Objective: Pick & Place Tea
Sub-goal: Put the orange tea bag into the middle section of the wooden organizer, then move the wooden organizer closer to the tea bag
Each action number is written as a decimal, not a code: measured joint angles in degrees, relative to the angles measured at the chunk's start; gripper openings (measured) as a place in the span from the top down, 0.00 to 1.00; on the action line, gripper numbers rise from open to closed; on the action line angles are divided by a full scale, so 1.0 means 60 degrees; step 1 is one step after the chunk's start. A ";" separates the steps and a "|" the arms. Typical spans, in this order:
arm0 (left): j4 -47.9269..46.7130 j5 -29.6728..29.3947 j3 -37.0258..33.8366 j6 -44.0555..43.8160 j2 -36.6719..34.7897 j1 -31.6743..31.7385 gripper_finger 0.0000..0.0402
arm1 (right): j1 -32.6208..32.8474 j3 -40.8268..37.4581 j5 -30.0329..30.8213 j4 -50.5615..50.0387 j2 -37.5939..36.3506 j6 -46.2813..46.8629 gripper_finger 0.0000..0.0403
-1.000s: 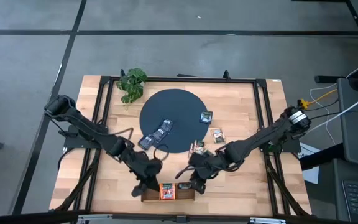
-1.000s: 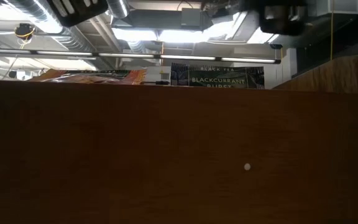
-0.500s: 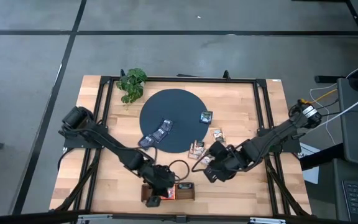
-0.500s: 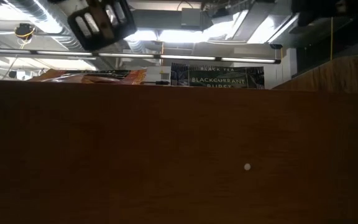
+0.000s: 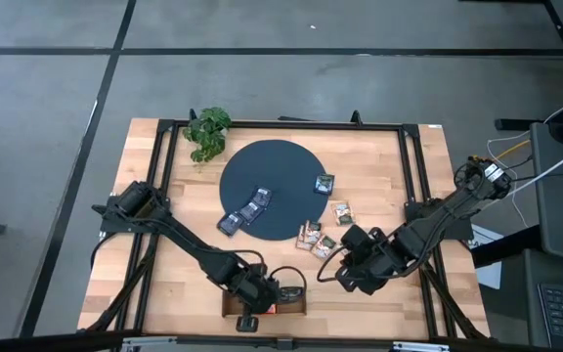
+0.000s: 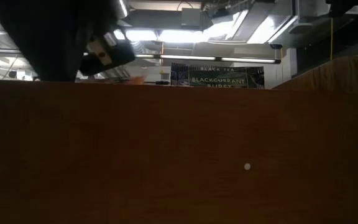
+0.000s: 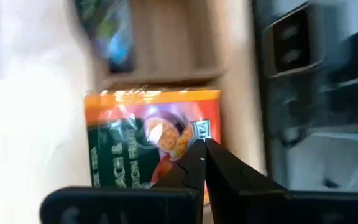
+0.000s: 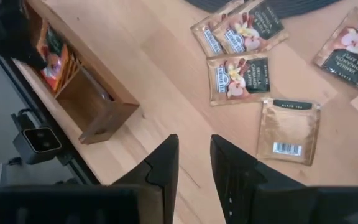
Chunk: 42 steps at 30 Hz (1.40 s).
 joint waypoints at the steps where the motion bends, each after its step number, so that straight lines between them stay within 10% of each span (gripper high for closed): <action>1: -0.0102 -0.0175 -0.0009 -0.0021 0.0009 -0.0020 0.99 | 0.0008 0.0000 0.0047 -0.0015 0.0000 0.0000 0.76; 42: 0.0721 0.0018 -0.0457 0.0024 -0.1575 0.0760 0.99 | -0.0006 0.0004 0.0323 -0.0511 0.0000 -0.0809 0.76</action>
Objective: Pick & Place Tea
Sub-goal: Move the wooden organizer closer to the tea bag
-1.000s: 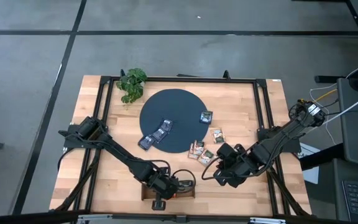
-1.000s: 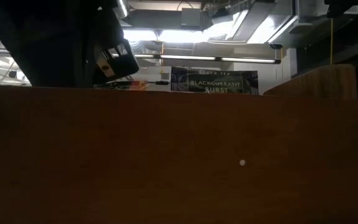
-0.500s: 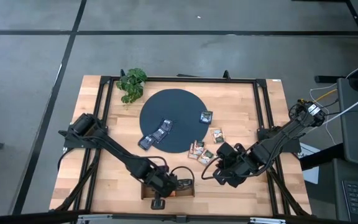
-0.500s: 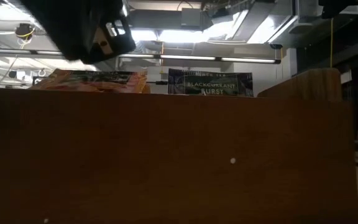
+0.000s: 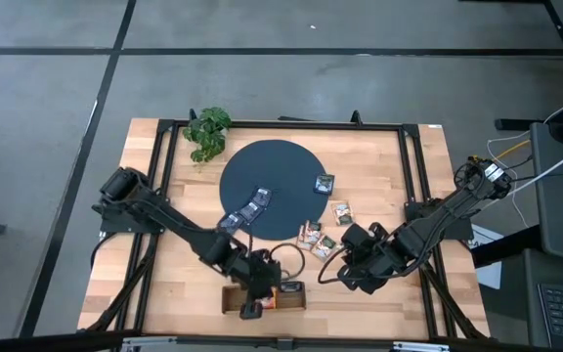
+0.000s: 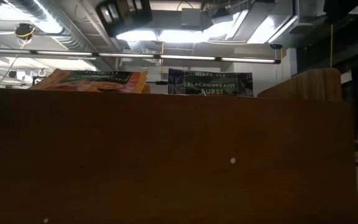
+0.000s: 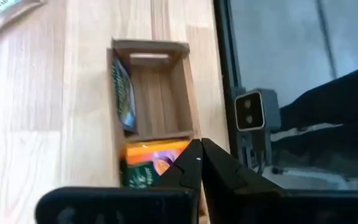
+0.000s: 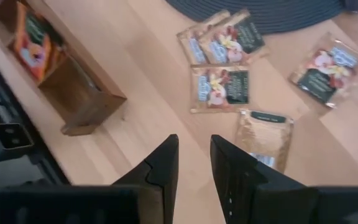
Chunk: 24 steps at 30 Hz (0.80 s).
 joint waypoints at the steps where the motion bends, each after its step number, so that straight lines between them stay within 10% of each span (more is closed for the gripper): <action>1: 0.0310 0.0206 -0.0266 0.0020 -0.0136 0.0159 1.00 | -0.0038 0.0000 -0.0008 -0.0095 0.0000 -0.0004 0.76; 11: 0.3585 0.1082 -0.3055 -0.0545 -0.1456 0.1569 0.99 | -0.0671 -0.0392 -0.0300 0.0252 -0.0101 -0.0165 0.82; 24: 0.4378 0.2113 -0.3540 -0.1038 -0.1521 0.3380 1.00 | -0.1760 -0.4924 -0.1905 0.6044 -0.1317 0.0632 0.90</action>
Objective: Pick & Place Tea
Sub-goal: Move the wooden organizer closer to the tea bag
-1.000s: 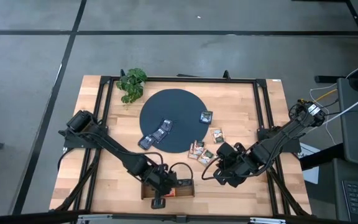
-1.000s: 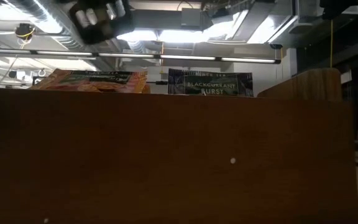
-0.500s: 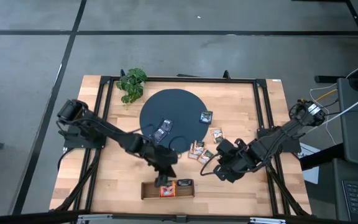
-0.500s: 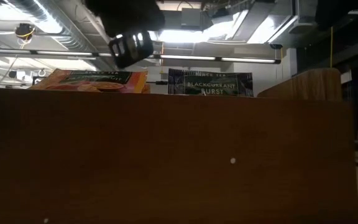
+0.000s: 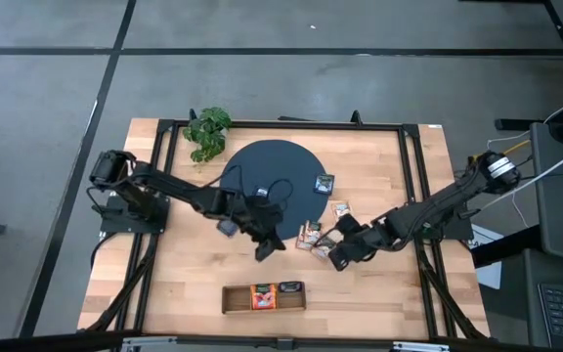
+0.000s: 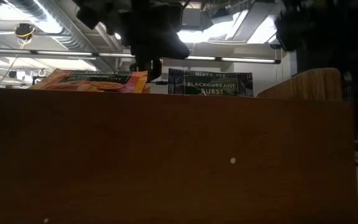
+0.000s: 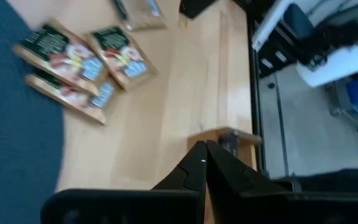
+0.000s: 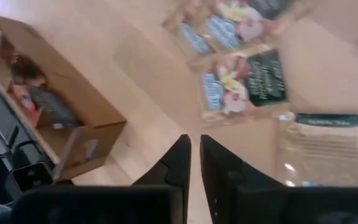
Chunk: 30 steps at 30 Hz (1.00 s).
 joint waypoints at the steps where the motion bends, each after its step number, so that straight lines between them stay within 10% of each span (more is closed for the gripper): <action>1: -0.0006 0.0007 0.0002 -0.0017 0.0001 0.0108 0.99 | -0.0076 -0.0209 -0.0123 0.0116 -0.0092 0.0117 0.89; 17: -0.1313 0.1676 0.0006 -0.0153 -0.0218 0.0921 0.99 | -0.1218 -0.0693 -0.1166 0.1672 -0.0315 -0.3046 0.67; 30: -0.4648 0.0168 -0.0160 0.0960 -0.1432 0.1504 0.99 | -0.1974 -0.0693 -0.1049 0.1920 -0.0307 -0.3822 0.67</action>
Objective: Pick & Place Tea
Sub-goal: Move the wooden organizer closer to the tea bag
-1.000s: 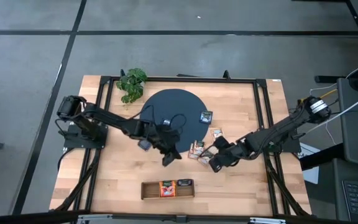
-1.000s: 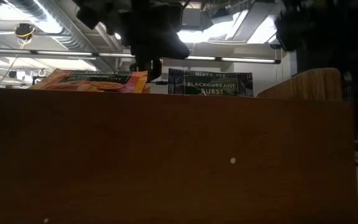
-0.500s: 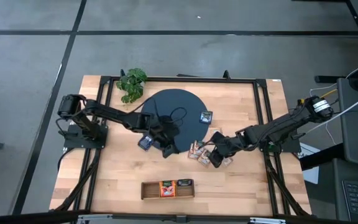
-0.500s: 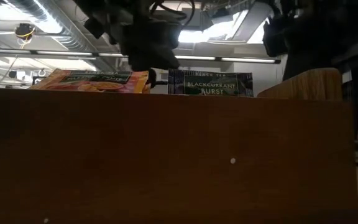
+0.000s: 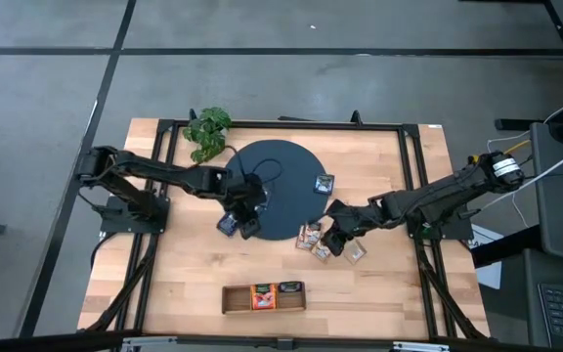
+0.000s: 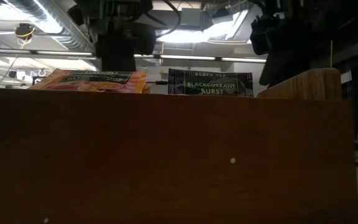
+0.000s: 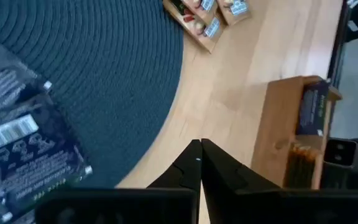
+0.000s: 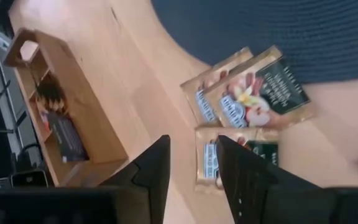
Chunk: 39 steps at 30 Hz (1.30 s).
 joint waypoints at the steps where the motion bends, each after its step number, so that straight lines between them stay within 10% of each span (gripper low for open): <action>1: 0.0059 0.0086 -0.0094 -0.0015 -0.0113 0.0039 0.99 | -0.0056 0.0000 0.0000 0.0024 0.0000 -0.0019 0.67; 17: 0.2798 0.1457 -0.2613 -0.3809 -0.3955 -0.2741 1.00 | -0.0158 0.0000 -0.0357 0.0140 0.0004 -0.0275 0.67; 25: 0.3193 -0.0137 -0.2400 -0.3481 -0.2638 -0.5593 0.99 | -0.0158 0.0004 -0.0353 0.0137 0.0007 -0.0257 0.67; 39: 0.3143 -0.1085 -0.0855 -0.1230 0.0767 -0.7562 0.99 | -0.0158 0.0004 -0.0397 0.0023 0.0007 -0.0213 0.67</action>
